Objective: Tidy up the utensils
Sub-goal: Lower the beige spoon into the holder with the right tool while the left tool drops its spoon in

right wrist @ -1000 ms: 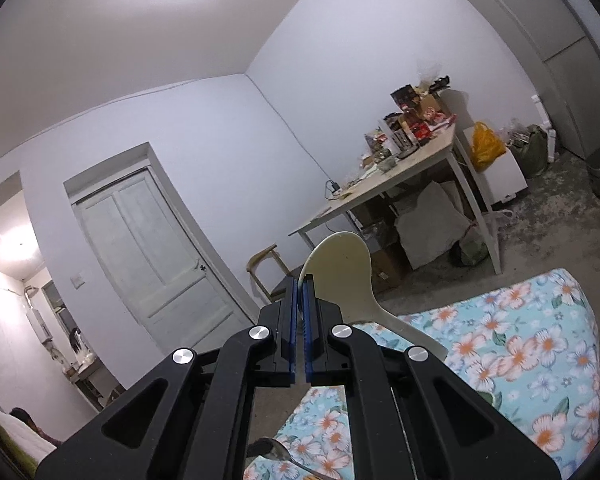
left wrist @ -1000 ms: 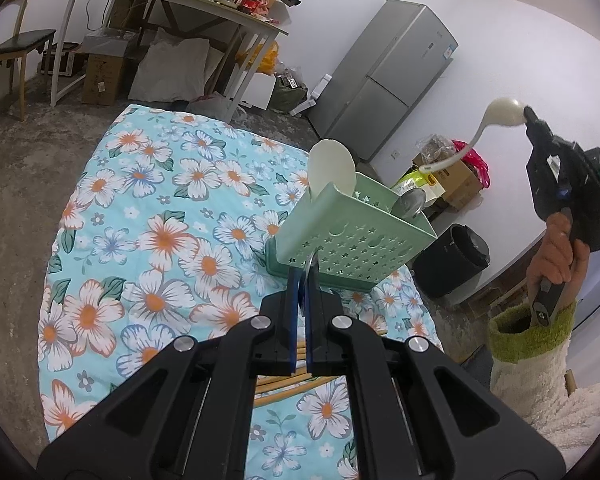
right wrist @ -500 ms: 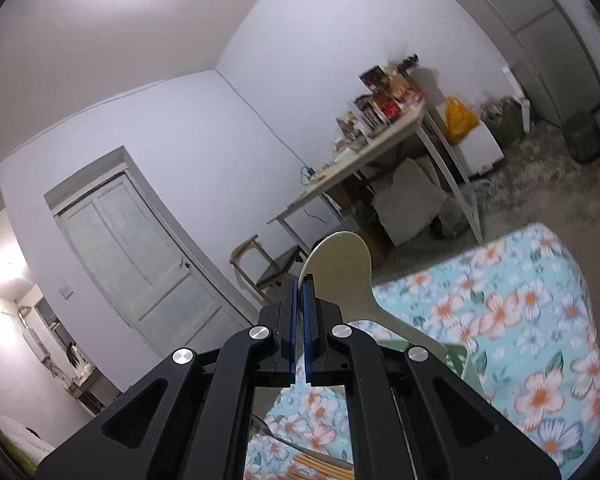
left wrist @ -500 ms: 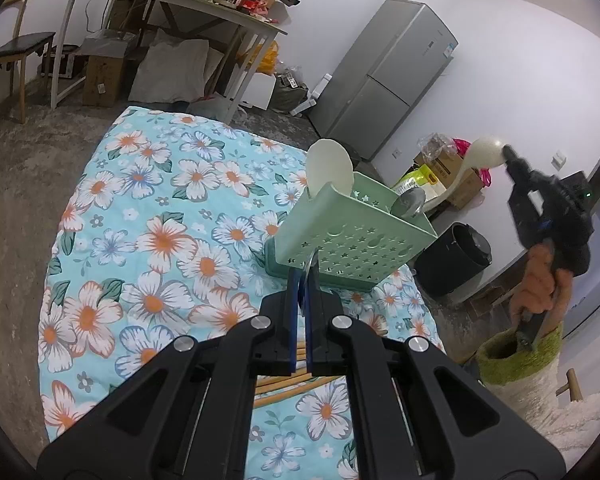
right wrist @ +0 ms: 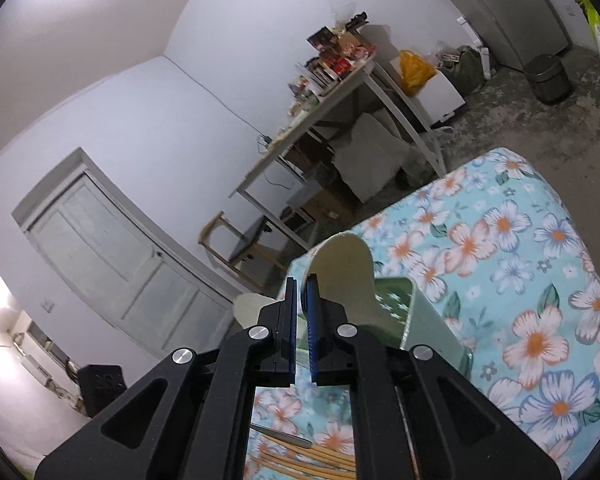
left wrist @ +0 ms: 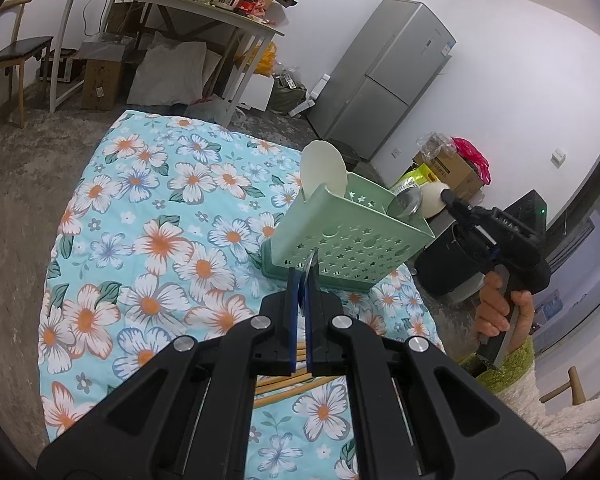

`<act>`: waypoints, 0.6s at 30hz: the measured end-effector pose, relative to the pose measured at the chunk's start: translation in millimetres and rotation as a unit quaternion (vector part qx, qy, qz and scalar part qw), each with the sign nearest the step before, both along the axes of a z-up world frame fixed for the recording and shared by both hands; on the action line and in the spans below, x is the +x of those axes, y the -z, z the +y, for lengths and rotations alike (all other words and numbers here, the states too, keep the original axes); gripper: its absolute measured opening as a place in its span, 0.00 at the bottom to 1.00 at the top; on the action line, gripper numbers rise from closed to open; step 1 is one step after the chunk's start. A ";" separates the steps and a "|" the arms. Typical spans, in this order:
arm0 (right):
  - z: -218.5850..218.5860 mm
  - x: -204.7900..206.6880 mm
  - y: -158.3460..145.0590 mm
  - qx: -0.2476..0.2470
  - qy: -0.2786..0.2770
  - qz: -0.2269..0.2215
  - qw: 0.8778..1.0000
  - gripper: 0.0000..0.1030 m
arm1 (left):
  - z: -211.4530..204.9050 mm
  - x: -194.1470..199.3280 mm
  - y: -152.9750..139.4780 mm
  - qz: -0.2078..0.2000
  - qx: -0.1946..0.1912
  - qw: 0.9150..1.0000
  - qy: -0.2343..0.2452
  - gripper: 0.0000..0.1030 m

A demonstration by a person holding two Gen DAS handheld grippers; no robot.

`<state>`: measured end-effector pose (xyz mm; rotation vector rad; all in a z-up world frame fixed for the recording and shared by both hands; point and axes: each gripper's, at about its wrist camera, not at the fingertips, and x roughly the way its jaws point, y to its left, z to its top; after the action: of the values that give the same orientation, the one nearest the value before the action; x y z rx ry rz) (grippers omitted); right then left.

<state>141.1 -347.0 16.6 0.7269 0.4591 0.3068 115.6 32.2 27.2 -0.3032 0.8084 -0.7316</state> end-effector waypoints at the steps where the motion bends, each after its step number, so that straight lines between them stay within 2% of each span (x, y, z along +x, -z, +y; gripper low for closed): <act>1: 1.9 -0.1 -0.2 -0.011 0.003 0.005 1.000 0.07 | -1.2 -0.2 -0.3 -0.001 0.000 1.000 0.000 0.01; 4: 5.3 -1.7 -1.1 -0.030 0.010 0.013 0.999 0.13 | -1.4 -0.5 -3.2 -0.005 0.000 1.000 0.002 0.01; 8: 9.6 -8.6 -3.5 -0.058 0.026 0.020 0.998 0.34 | -2.9 -1.8 -11.8 -0.016 -0.001 1.000 0.005 0.01; 13: 14.6 -18.5 -9.9 -0.102 0.046 0.020 0.994 0.41 | -4.0 -1.7 -29.3 -0.036 -0.011 0.999 0.008 0.01; 18: 13.6 -34.5 -15.6 -0.104 0.056 0.005 0.993 0.42 | 0.1 2.7 -59.2 -0.068 -0.031 0.997 0.008 0.01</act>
<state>106.6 -333.4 32.2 0.5479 0.4509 0.1468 118.3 32.3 86.4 -0.3002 0.6604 -0.7840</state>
